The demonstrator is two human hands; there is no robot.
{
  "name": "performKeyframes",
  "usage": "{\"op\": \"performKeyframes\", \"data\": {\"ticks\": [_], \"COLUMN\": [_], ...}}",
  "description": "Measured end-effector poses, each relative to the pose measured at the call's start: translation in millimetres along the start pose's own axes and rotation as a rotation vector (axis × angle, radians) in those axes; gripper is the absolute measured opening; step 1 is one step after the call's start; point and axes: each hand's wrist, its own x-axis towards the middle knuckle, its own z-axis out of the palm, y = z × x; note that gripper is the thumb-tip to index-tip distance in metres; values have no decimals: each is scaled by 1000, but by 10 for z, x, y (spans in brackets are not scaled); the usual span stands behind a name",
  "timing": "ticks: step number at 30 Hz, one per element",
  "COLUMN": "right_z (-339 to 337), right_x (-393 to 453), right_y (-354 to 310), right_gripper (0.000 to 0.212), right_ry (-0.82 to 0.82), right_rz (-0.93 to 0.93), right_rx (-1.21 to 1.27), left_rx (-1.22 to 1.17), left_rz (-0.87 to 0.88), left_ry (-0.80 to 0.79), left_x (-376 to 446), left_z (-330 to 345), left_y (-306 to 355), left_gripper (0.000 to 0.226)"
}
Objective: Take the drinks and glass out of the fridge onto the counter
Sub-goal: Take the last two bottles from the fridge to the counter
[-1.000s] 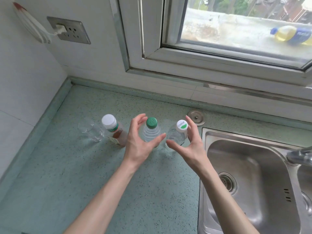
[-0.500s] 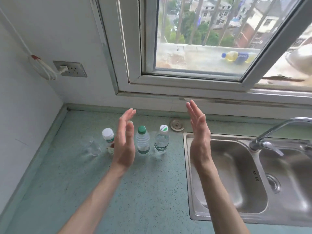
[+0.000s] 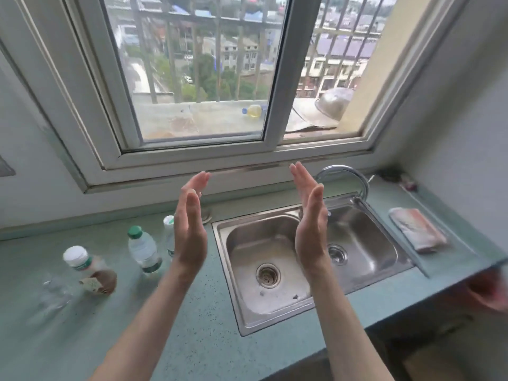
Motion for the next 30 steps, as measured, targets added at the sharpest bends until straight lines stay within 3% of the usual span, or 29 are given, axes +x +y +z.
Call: {"op": "performKeyframes", "data": {"ticks": [7, 11, 16, 20, 23, 30], "right_z": [-1388, -2105, -2862, -3488, -3892, -4798], "right_x": [-362, -665, -1087, -1426, -1652, -2239], "right_y": [-357, -544, -843, -969, -1080, -1447], "right_gripper": [55, 79, 59, 74, 73, 84], "right_ry": [186, 297, 400, 491, 536, 759], "right_rz": [-28, -54, -101, -130, -157, -243], "right_rx": [-73, -133, -169, -260, -287, -370], "left_rx": [-157, -200, -239, -297, -363, -469], "left_rz": [51, 33, 64, 116, 137, 131], "left_ry": [-138, -267, -427, -504, -551, -760], "left_x": [-401, -864, -1431, -1852, -2147, -2933], "left_z": [1193, 1823, 2515, 2992, 3304, 4086], "left_y": [445, 714, 1100, 1377, 1524, 2009], "left_gripper": [90, 72, 74, 88, 88, 64]}}
